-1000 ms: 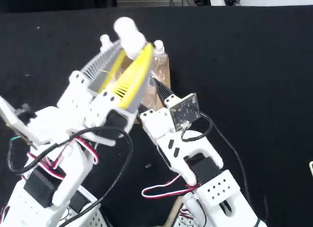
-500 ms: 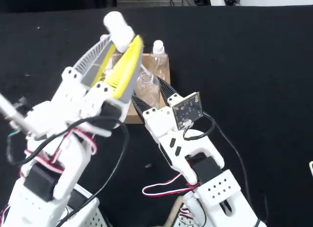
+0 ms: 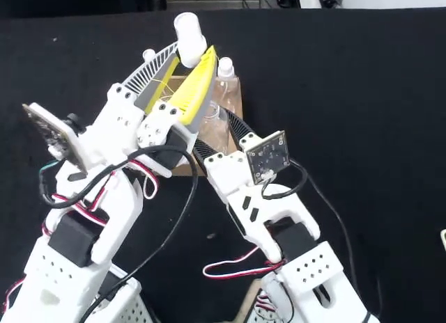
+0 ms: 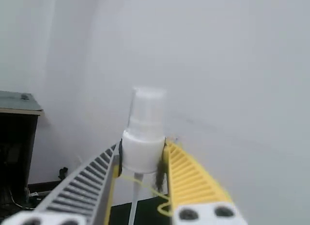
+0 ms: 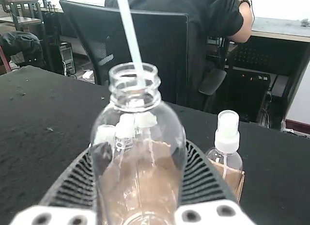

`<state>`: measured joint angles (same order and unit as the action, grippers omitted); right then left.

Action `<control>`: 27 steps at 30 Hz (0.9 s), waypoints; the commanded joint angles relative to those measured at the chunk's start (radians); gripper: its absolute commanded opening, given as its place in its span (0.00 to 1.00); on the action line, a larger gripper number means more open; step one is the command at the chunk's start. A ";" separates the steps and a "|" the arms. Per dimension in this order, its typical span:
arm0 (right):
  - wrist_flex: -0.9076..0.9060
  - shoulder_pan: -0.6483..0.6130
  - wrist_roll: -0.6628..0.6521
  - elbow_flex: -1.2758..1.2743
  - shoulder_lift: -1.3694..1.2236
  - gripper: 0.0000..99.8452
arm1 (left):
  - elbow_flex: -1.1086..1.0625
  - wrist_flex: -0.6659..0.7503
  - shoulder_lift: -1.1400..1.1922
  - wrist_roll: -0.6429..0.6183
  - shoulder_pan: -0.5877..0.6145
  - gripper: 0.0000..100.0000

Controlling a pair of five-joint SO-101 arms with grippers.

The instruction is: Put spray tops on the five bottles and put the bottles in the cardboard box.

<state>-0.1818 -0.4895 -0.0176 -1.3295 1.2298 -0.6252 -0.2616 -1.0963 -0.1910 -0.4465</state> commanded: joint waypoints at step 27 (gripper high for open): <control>0.008 0.021 -0.008 0.010 0.005 0.01 | 0.068 -0.282 -0.003 -0.063 0.008 0.38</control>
<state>-0.1818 -0.4833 -0.0176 -1.3295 1.2298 -0.7265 -0.3491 -1.0886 -0.2401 -0.4465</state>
